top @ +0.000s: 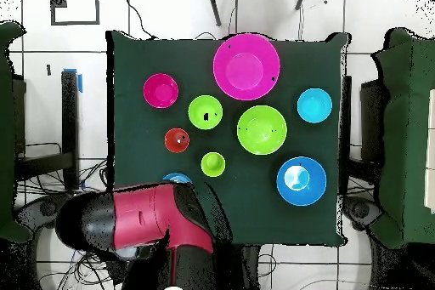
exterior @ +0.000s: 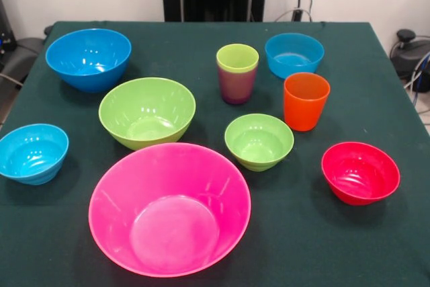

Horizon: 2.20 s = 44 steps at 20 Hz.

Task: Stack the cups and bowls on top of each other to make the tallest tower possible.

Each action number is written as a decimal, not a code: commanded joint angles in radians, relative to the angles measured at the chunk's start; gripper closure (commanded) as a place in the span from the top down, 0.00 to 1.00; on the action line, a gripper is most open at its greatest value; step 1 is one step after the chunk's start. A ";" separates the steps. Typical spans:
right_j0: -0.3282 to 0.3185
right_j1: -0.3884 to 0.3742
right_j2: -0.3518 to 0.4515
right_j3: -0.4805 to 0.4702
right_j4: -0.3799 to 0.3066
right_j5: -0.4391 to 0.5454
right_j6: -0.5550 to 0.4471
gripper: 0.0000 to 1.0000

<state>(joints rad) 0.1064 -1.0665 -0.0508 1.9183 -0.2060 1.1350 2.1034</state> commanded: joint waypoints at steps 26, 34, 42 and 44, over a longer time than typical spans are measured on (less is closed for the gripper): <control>-0.219 0.297 0.143 0.027 0.023 -0.140 -0.139 1.00; -0.298 0.428 0.189 -0.020 -0.039 -0.232 -0.190 1.00; -0.362 0.509 0.228 -0.064 -0.122 -0.275 -0.198 1.00; -0.377 0.533 0.242 -0.082 -0.142 -0.276 -0.203 1.00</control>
<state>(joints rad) -0.2435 -0.6246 0.0691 1.9150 -0.2563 0.9687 2.1034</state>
